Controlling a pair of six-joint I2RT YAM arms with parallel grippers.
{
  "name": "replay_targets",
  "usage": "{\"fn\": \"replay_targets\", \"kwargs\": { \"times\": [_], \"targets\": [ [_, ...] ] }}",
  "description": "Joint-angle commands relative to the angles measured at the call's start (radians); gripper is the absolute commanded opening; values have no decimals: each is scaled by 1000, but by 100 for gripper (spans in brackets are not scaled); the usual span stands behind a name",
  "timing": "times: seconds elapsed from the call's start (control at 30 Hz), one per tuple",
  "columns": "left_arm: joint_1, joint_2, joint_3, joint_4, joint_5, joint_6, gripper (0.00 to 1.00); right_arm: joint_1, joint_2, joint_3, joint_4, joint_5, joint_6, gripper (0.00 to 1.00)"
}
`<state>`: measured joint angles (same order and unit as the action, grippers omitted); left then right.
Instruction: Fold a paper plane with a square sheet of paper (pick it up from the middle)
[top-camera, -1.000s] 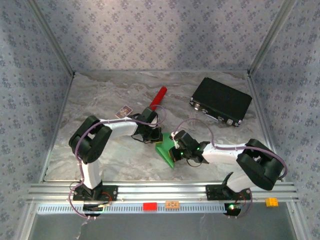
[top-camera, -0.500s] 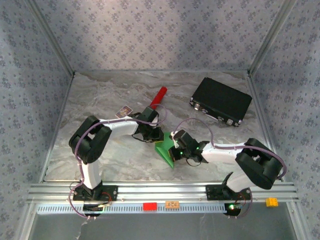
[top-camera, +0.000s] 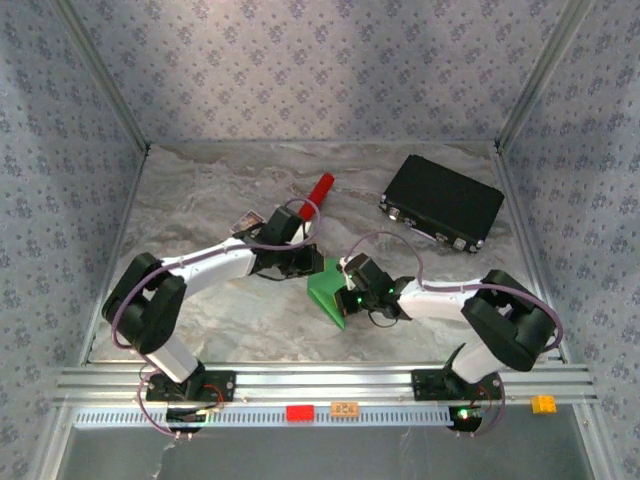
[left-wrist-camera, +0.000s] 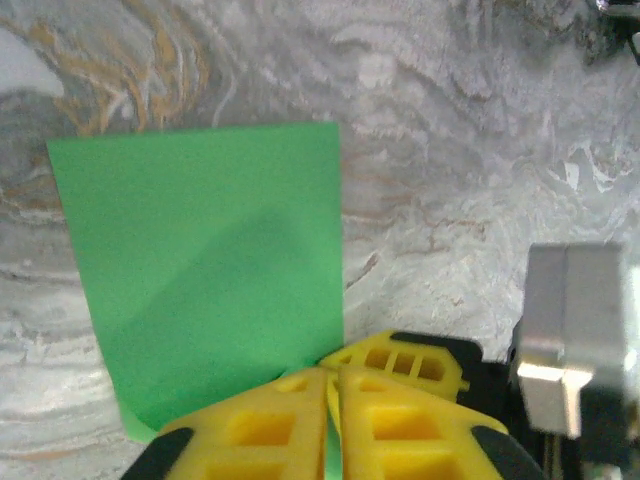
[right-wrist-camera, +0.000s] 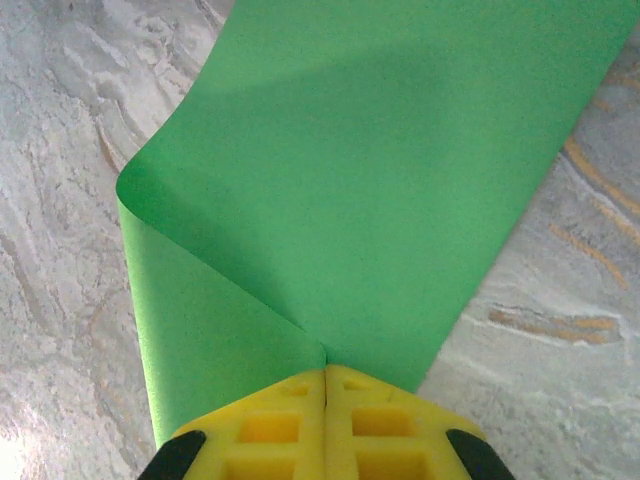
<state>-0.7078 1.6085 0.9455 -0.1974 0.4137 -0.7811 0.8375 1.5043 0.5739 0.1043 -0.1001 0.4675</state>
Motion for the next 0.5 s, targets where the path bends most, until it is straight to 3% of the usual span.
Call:
{"fn": "replay_targets", "kwargs": {
  "times": [0.0, 0.17, 0.47],
  "targets": [
    [-5, -26, -74, 111, 87, -88, 6, -10, 23, 20, -22, 16, 4, 0],
    [-30, -17, -176, 296, 136, -208, 0, -11, 28, 17, -20, 17, 8, 0],
    [-46, 9, -211, 327, 124, -246, 0, -10, 27, 14, -20, 14, 9, 0]
  ]
}}
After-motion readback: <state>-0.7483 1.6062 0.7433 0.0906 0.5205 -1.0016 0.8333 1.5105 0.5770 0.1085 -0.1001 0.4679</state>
